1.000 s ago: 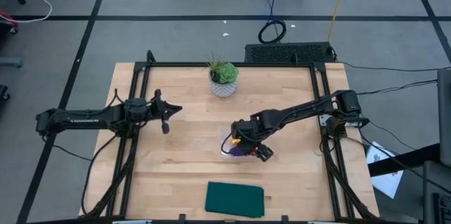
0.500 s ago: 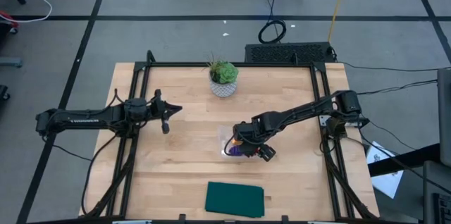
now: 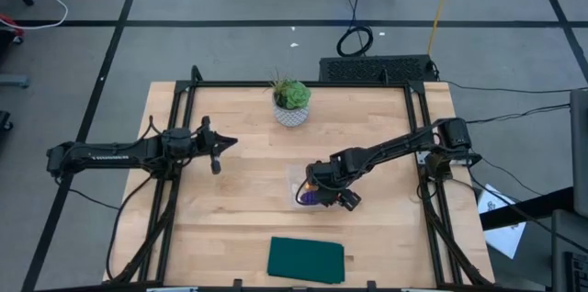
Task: Pick and placing Produce into tupperware
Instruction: Put the apple into the transparent bin, then adjust the transparent bin
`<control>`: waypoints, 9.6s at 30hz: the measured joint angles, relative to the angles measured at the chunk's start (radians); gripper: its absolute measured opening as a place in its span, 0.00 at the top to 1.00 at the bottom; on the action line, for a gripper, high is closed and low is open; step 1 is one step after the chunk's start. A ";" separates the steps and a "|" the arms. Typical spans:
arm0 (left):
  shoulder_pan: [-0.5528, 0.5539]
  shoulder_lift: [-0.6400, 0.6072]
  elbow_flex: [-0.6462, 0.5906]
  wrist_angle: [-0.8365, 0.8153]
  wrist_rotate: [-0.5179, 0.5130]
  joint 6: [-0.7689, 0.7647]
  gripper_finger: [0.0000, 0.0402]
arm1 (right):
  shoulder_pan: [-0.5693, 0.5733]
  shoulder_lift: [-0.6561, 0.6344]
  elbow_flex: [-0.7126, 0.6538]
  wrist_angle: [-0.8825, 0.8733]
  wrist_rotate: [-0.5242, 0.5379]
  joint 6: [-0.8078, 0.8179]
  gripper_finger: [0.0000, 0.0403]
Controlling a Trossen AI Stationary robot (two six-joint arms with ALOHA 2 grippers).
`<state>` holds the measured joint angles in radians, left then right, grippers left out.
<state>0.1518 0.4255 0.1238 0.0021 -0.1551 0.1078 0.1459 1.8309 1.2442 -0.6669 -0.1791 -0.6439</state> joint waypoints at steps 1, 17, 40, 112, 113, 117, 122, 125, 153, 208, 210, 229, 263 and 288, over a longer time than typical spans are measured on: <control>0.000 0.000 0.000 0.000 0.000 0.000 0.94 | 0.000 0.000 0.000 0.001 0.000 0.000 0.34; 0.000 0.000 0.000 0.000 0.000 0.000 0.94 | 0.001 0.000 0.000 -0.005 0.000 -0.063 0.34; 0.000 0.000 0.000 -0.001 0.000 -0.001 0.94 | 0.013 -0.001 0.000 0.004 0.048 -0.102 0.34; 0.000 0.000 0.000 -0.007 0.000 -0.006 0.94 | 0.014 0.004 -0.013 -0.030 0.084 -0.030 0.19; 0.000 0.000 0.000 -0.008 0.000 -0.006 0.94 | 0.014 0.004 -0.013 -0.030 0.084 -0.029 0.19; 0.000 0.000 0.000 -0.008 0.000 -0.008 0.94 | 0.014 0.003 -0.006 -0.042 0.115 -0.024 0.19; 0.000 0.000 0.000 -0.007 0.000 -0.008 0.94 | 0.019 0.003 0.029 -0.086 0.170 -0.022 0.19; 0.000 0.000 0.000 -0.007 0.000 -0.008 0.94 | 0.020 0.003 0.051 -0.102 0.170 -0.014 0.19; 0.000 0.000 0.000 -0.007 0.000 -0.009 0.94 | 0.018 -0.027 0.210 -0.248 0.309 0.081 0.23; 0.000 0.000 0.000 0.003 0.032 -0.066 0.94 | -0.002 -0.334 -0.055 0.050 0.314 0.160 0.72; 0.000 0.000 0.000 0.003 0.032 -0.066 0.94 | -0.002 -0.334 -0.055 0.052 0.312 0.160 0.74; -0.033 0.000 0.000 0.070 0.051 -0.031 0.94 | -0.002 -0.338 -0.055 0.057 0.271 0.171 0.98; -0.409 0.254 0.000 0.413 -0.247 -0.090 0.94 | -0.048 -0.712 -0.430 0.370 0.180 0.318 1.00; -0.458 0.445 0.000 0.602 -0.326 -0.056 0.94 | -0.048 -0.828 -0.528 0.389 0.235 0.403 1.00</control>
<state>-0.3065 0.8703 0.1242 0.6041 -0.4808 0.0513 0.0978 1.0029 0.7163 -0.2783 0.0563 -0.2413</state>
